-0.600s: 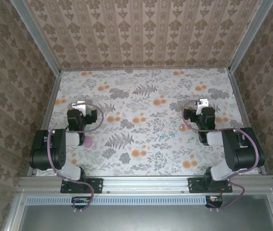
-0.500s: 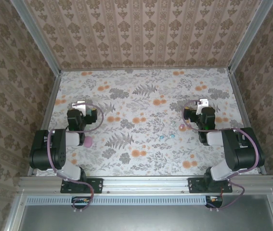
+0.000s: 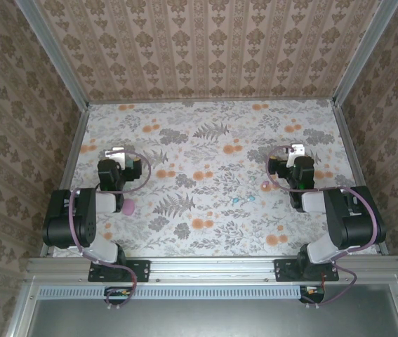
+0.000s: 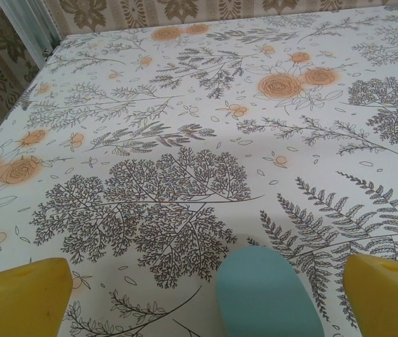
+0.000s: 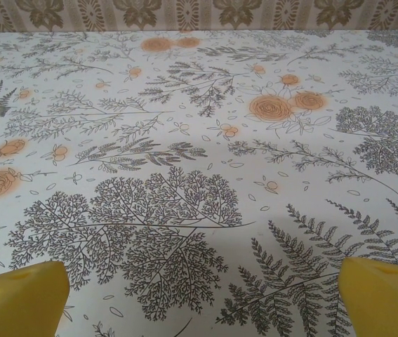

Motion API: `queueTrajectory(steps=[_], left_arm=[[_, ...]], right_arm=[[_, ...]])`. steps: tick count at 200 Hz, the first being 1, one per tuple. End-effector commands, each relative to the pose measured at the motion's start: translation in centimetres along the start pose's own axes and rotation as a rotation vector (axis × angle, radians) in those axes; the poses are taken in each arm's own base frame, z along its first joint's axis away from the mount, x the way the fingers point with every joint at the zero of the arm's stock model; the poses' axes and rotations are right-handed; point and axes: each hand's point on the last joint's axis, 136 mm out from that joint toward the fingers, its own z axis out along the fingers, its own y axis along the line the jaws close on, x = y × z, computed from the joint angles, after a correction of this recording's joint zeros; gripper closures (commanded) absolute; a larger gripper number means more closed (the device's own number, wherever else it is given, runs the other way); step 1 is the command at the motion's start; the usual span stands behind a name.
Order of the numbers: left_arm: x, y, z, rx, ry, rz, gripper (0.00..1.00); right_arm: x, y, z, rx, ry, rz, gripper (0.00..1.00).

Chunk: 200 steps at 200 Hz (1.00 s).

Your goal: Insert the wireless bluetooth earbuds into the charging case

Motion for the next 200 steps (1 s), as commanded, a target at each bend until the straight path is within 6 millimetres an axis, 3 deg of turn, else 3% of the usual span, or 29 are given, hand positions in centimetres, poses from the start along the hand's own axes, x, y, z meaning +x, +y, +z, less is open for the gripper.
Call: queueTrajectory(steps=[1, 63, 104, 154, 185, 200], left_arm=[[-1.0, 0.1, 0.1, 0.011, -0.021, 0.007, 0.0], [-1.3, -0.2, -0.1, 0.026, -0.023, 0.015, 0.0], [-2.6, 0.8, -1.8, -0.009, -0.049, -0.023, 0.0], [-3.4, 3.8, -4.0, -0.06, 0.165, -0.362, 0.02], [-3.8, 1.6, -4.5, 0.067, 0.237, -0.443, 0.09], [-3.3, 0.6, -4.5, 0.111, 0.327, -0.456, 0.18]], right_arm=[[-1.1, 0.2, 0.3, -0.015, -0.03, 0.017, 0.0], [-1.3, 0.7, 0.0, -0.043, -0.038, 0.002, 0.0], [-2.6, 1.4, -1.0, -0.073, -0.041, -0.019, 0.0], [-4.9, 2.8, -2.3, -0.144, 0.206, 0.109, 0.0], [-6.7, 5.8, -4.3, -0.32, 0.208, 0.218, 0.0], [-7.0, 7.2, -4.9, -0.401, 0.222, 0.27, 0.0]])
